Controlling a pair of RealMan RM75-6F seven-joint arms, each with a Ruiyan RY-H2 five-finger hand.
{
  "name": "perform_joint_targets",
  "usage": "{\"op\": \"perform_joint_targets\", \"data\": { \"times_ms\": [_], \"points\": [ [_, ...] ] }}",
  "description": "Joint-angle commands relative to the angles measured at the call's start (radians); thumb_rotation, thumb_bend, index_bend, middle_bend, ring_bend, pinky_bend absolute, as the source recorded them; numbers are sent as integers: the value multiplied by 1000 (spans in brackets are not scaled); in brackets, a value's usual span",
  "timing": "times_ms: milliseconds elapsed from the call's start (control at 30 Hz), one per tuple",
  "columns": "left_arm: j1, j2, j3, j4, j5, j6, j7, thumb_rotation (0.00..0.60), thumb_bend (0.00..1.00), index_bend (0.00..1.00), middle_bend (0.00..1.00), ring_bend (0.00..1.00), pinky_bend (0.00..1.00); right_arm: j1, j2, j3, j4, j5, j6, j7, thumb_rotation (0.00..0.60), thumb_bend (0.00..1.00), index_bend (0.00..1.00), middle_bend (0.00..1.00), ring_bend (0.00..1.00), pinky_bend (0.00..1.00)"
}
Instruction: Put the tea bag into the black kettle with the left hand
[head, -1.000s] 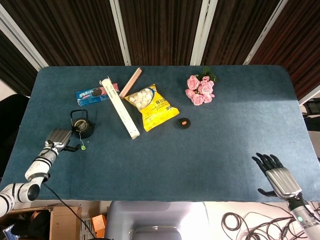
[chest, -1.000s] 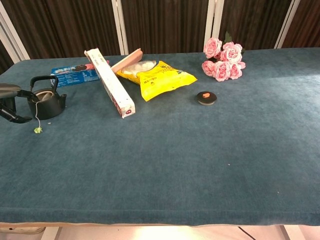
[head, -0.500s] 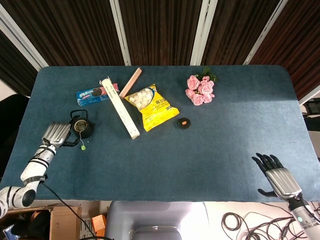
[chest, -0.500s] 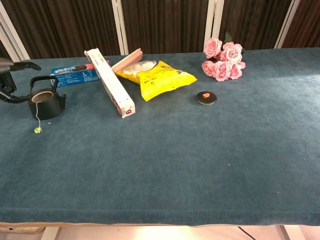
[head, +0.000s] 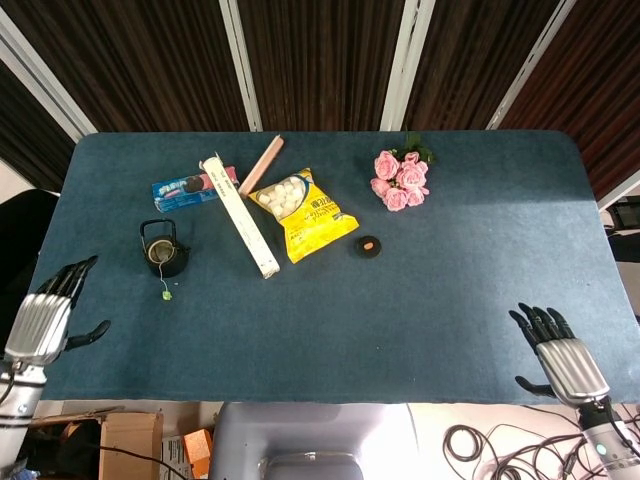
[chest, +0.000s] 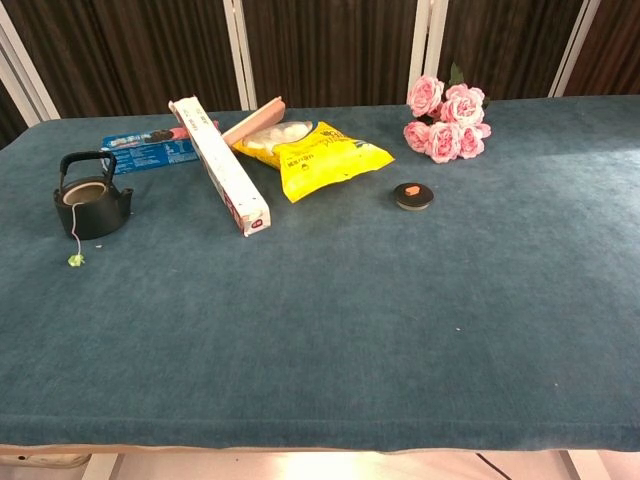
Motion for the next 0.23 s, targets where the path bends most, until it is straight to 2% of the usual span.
{"op": "perform_joint_targets", "data": {
  "times_ms": [33,233],
  "points": [
    [117,-83,94,76,88,56,-23,600,99,3,39,0,102,-15,-18,3,-3,6,10,-26,600,108,0,0,0,0],
    [120,-67,88,24,103,40,42,600,94,0,34,0,101,-20,-25,-3,-1,-2,7,-49,600,107,0,0,0,0]
  ]
}}
